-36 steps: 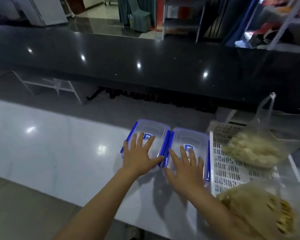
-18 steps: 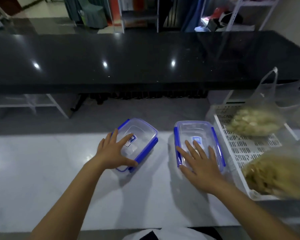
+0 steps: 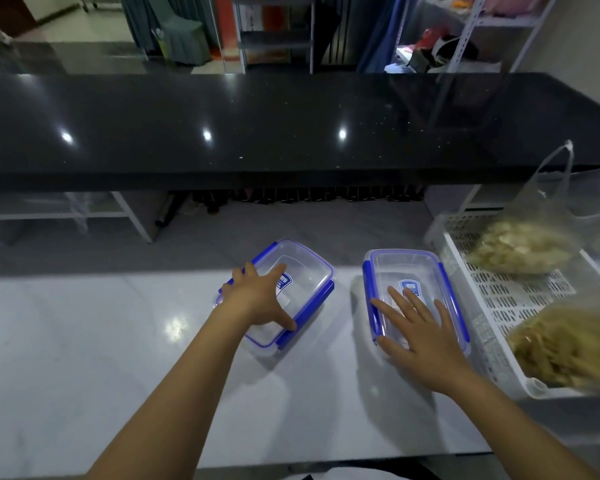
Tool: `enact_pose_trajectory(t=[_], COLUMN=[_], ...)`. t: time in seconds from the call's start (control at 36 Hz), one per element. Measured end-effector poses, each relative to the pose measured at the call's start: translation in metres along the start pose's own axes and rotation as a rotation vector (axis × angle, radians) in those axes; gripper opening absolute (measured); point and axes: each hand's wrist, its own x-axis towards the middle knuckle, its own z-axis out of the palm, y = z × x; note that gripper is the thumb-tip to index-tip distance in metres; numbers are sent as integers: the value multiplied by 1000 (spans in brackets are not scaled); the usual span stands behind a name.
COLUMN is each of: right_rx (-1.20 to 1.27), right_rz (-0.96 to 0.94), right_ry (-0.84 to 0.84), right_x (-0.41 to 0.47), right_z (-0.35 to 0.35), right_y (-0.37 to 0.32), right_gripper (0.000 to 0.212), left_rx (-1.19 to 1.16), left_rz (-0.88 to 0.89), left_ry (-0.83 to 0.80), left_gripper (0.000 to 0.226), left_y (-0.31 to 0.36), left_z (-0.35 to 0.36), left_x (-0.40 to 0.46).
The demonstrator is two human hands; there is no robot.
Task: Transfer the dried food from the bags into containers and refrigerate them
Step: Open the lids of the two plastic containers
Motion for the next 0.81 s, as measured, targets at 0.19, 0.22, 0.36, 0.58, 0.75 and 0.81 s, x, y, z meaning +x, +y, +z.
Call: enact_pose_trajectory(t=[0.19, 0.22, 0.36, 0.58, 0.75, 0.81], right_rx=[13, 5, -7, -45, -55, -45], right_rz=[-8, -3, 2, 3, 2, -4], right_ry=[12, 13, 6, 39, 40, 25], right_x=[-2, -2, -3, -1, 0, 0], right_z=[-4, -4, -5, 3, 5, 4], right_y=[2, 2, 0, 3, 5, 7], right_gripper=[66, 67, 67, 72, 71, 69], left_rx=[5, 3, -49, -84, 63, 60], left_rz=[0, 0, -11, -42, -111, -108], left_ry=[12, 14, -34, -46, 110, 135], left_gripper=[126, 126, 132, 140, 153, 153], left_y=[-1, -1, -9, -12, 19, 23], left_z=[4, 5, 4, 13, 45, 50], left_x=[1, 2, 8, 9, -2, -3])
